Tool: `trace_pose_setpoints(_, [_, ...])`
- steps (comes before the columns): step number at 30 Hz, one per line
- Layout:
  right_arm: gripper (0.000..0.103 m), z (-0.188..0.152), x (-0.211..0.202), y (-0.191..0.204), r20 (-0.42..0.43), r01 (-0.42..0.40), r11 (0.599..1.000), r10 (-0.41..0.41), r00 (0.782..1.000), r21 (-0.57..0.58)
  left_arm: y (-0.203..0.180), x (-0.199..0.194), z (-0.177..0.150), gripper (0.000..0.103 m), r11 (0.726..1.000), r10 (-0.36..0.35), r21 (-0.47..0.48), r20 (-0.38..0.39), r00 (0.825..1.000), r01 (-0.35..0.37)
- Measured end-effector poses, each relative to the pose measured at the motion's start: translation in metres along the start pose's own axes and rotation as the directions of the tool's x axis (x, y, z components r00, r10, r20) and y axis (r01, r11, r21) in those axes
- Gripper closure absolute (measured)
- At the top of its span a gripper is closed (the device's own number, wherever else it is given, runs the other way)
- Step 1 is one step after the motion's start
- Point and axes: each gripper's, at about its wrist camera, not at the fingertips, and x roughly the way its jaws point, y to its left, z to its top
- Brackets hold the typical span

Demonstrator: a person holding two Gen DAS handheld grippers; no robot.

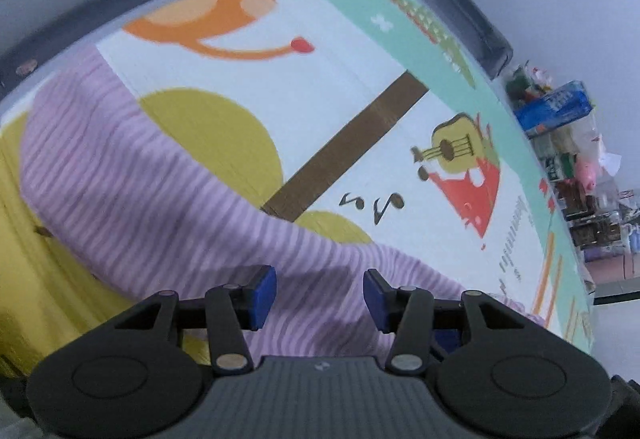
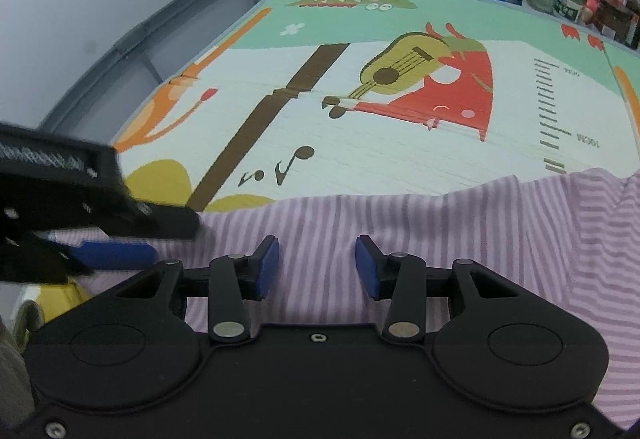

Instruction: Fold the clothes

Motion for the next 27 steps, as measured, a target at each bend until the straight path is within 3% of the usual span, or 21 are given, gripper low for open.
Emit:
trace_pose_setpoints(5, [0.062,0.000,0.000,-0.004,0.005,-0.015,1.000,0.015,1.000,0.006,0.007,0.009,0.006,0.054,0.999,0.018,-0.038,-0.017,1.000,-0.018])
trace_pose_setpoints(8, [0.062,0.000,0.000,-0.006,0.006,-0.022,1.000,0.022,1.000,0.008,0.016,0.006,0.014,0.064,0.994,0.081,-0.073,0.000,0.997,-0.080])
trace_pose_setpoints(12, [0.063,0.000,-0.001,-0.007,0.005,-0.022,1.000,0.022,1.000,-0.002,0.039,-0.002,0.028,0.065,0.979,0.155,-0.136,0.027,0.988,-0.150])
trace_pose_setpoints(17, [0.063,-0.001,-0.002,-0.011,0.009,-0.027,1.000,0.027,1.000,0.005,0.075,-0.011,0.049,0.076,0.950,0.244,-0.217,0.063,0.968,-0.226])
trace_pose_setpoints(20, [0.063,-0.001,-0.002,-0.012,0.013,-0.026,1.000,0.026,1.000,0.004,0.094,-0.020,0.057,0.079,0.905,0.368,-0.265,0.101,0.924,-0.331])
trace_pose_setpoints(22, [0.063,-0.001,-0.002,-0.013,0.015,-0.028,1.000,0.028,1.000,0.007,0.110,-0.021,0.062,0.079,0.908,0.323,-0.308,0.082,0.943,-0.284])
trace_pose_setpoints(24, [0.064,0.000,-0.002,-0.015,0.018,-0.030,1.000,0.029,0.999,0.010,0.117,-0.026,0.064,0.082,0.902,0.306,-0.342,0.081,0.948,-0.262])
trace_pose_setpoints(26, [0.065,0.000,-0.003,-0.018,0.022,-0.025,1.000,0.024,0.999,0.018,0.120,-0.035,0.064,0.082,0.884,0.348,-0.365,0.102,0.932,-0.290])
trace_pose_setpoints(27, [0.065,0.001,-0.004,-0.020,0.025,-0.018,1.000,0.018,1.000,0.026,0.120,-0.039,0.063,0.082,0.865,0.398,-0.378,0.115,0.910,-0.330])
